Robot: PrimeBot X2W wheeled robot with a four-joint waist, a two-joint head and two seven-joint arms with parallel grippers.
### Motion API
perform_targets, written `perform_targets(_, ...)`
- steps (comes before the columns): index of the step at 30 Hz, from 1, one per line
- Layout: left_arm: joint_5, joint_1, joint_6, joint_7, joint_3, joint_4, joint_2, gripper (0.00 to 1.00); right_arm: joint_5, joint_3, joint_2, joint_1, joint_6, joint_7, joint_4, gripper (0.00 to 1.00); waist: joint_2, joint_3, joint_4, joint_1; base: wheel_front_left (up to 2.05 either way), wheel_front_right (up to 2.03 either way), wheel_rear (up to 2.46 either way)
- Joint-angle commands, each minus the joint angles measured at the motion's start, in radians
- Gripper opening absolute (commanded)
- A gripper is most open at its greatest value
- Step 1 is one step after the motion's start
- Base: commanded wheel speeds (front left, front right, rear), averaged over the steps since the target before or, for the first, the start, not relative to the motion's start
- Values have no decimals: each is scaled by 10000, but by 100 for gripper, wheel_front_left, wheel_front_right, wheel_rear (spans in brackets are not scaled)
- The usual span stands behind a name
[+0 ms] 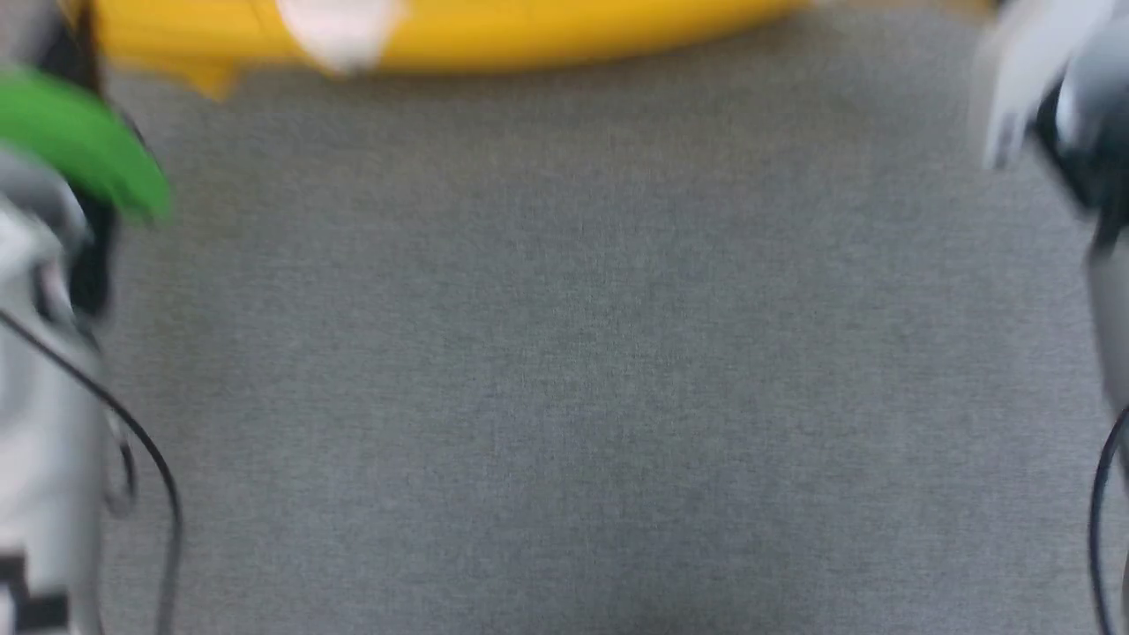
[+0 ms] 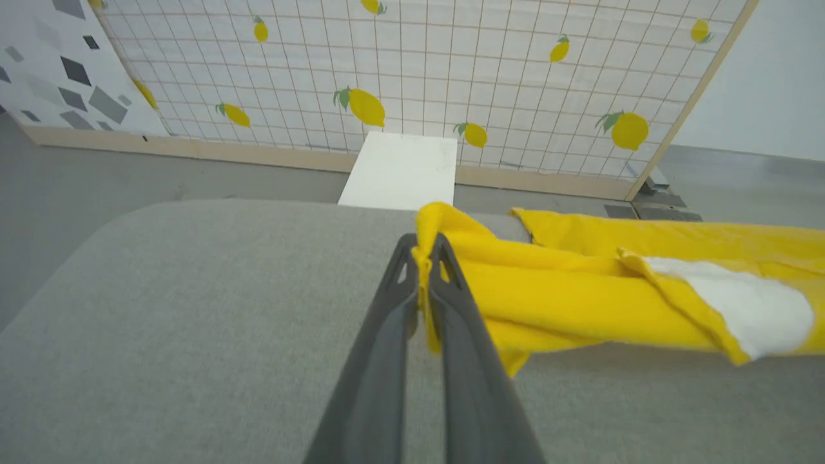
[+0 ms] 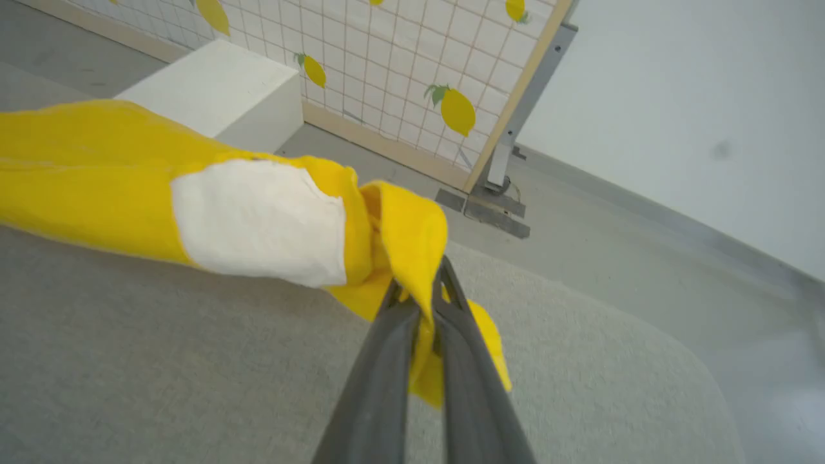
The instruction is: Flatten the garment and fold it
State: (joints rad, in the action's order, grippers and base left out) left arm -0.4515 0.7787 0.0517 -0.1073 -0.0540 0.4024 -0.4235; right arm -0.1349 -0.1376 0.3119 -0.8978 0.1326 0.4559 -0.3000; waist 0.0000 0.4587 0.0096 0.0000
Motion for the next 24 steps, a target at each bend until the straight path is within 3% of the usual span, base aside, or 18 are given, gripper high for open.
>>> perform_targets(1, -240, -600, 12, -222, 68, -221, 56, 0, -201, 195, 20, 528, -19, 59, 299, 0, 0, -883, 99, 0, 0, 0, 0)
perform_targets(7, -1049, -4179, -500, -1520, 238, -2145, 392, 0, -857, 1540, -646, 4021, -19, 980, 2017, 0, 0, -1976, 130, 0, 0, 0, 0)
perform_targets(16, -1890, -8487, -1661, -2481, 608, -4440, 1170, 0, -871, 3360, -2405, 8044, -19, 1949, 4096, 0, 0, -2886, 45, 0, 0, 0, 0)
perform_targets(21, -2322, -9702, -2027, -2938, 583, -4902, 1595, 0, -1487, 3923, -2606, 9464, -19, 2314, 4383, 0, 0, -3103, 128, 0, 0, 0, 0)
perform_targets(24, -2301, -10148, -2170, -3287, 468, -4952, 1533, 0, -2068, 4152, -2612, 10241, -19, 2625, 4155, 0, 0, -3212, 208, 0, 0, 0, 0)
